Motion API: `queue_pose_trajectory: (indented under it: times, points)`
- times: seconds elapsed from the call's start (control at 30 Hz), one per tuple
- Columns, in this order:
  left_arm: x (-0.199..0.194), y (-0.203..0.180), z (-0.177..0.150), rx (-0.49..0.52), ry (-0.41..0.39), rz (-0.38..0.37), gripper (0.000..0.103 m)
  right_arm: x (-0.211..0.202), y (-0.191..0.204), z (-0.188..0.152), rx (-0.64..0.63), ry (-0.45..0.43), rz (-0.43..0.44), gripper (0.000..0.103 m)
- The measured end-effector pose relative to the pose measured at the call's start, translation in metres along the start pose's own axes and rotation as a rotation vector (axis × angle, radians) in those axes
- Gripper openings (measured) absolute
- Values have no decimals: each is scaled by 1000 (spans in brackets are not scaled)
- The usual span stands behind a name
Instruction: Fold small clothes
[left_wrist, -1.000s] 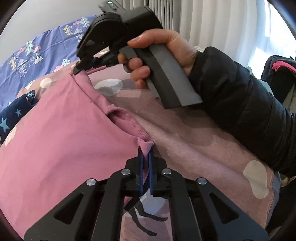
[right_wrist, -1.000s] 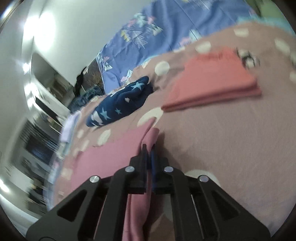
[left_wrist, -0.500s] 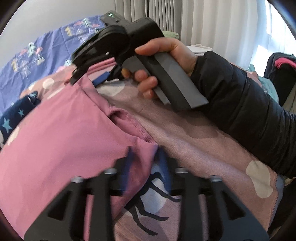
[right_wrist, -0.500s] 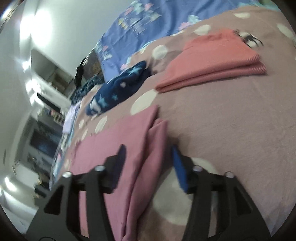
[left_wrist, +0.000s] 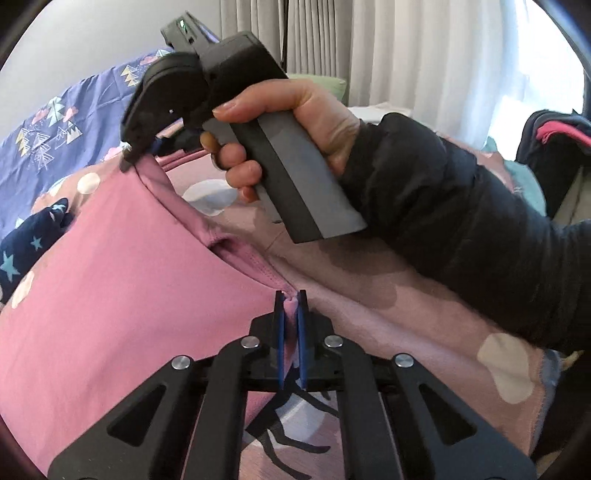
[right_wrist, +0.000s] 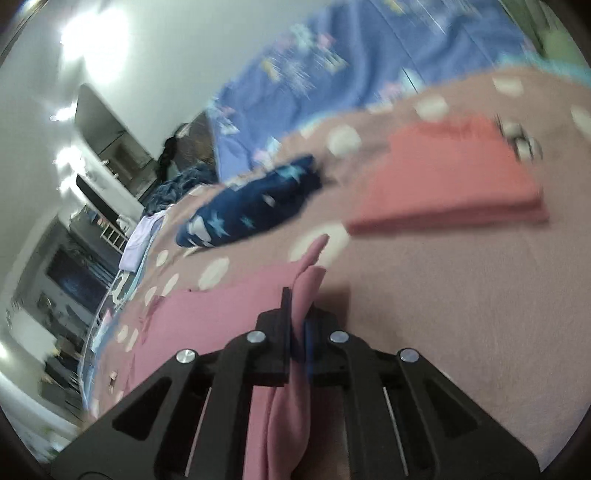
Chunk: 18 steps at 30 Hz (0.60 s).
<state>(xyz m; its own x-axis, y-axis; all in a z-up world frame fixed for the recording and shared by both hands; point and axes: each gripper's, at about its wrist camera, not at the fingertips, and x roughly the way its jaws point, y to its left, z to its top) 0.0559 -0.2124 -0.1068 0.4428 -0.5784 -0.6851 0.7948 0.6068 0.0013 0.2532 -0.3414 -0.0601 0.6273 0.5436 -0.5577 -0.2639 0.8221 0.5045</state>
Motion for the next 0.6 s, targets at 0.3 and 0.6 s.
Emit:
queue_pose_trajectory:
  times: [0.3, 0.6]
  points:
    - [28, 6, -3, -3, 97, -25, 10, 23, -46, -17, 74, -22, -140, 27]
    - [7, 9, -5, -21, 33, 33, 20, -39, 0, -47, -100, -136, -366, 26]
